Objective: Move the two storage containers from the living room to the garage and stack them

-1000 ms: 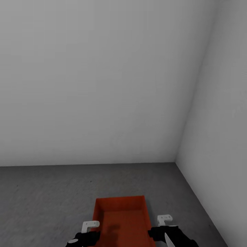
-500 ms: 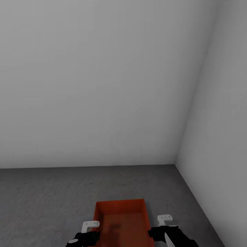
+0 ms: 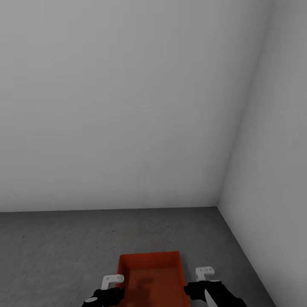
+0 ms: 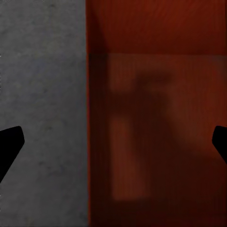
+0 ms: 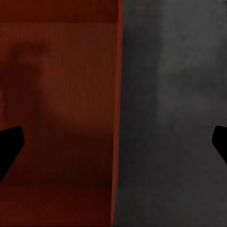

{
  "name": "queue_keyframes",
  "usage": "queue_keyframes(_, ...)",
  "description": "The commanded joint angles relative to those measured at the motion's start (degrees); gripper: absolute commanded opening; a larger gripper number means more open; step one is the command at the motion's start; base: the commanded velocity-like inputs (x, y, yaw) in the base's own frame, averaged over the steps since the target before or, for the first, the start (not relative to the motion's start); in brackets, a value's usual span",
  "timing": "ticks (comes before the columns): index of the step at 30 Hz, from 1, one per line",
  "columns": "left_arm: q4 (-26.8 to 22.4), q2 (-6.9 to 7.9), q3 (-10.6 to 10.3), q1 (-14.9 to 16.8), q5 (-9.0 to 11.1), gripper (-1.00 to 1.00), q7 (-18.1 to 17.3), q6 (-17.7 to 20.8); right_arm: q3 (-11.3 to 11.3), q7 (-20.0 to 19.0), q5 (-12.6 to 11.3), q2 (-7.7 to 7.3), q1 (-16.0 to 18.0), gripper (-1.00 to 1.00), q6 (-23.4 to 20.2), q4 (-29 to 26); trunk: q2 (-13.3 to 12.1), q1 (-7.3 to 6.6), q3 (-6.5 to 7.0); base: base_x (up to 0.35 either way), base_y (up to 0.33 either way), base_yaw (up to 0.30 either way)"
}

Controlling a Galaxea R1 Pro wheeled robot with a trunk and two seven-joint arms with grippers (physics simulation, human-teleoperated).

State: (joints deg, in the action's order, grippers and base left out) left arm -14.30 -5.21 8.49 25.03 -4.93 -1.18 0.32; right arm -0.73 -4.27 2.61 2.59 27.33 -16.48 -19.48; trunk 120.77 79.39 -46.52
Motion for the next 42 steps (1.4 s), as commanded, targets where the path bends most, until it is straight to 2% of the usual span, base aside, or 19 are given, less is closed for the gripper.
queue_keyframes(1, 0.0, -0.05, 0.5, 0.0, -0.5, 1.0, -0.1, 0.0, -0.1, -0.1, 0.3, -0.02, 0.0, 1.0, -0.3, -0.1, -0.4, -0.24, 0.13, 0.0, 0.0, 0.0)
queue_keyframes(19, 0.0, -0.13, 0.5, 0.0, -0.5, 1.0, 0.1, 0.0, -0.1, -0.1, 0.4, -0.01, 0.0, 1.0, -0.3, -0.1, -7.6, -4.19, 3.36, 0.0, 0.0, 0.0)
queue_keyframes(33, -0.1, -0.08, 0.6, 0.0, -0.4, 1.0, 0.0, -0.7, -0.1, 0.0, 0.4, -0.05, 0.0, 1.0, -0.2, 0.1, -7.6, -4.19, 3.36, -0.007, 0.0, 0.0)
queue_keyframes(42, -0.1, -0.07, 0.6, 0.0, -0.4, 1.0, 0.1, -0.8, -0.3, -0.1, 0.3, 0.3, 0.0, 1.0, -0.3, 0.1, -7.6, -4.19, 3.36, -0.249, 0.0, -0.001)
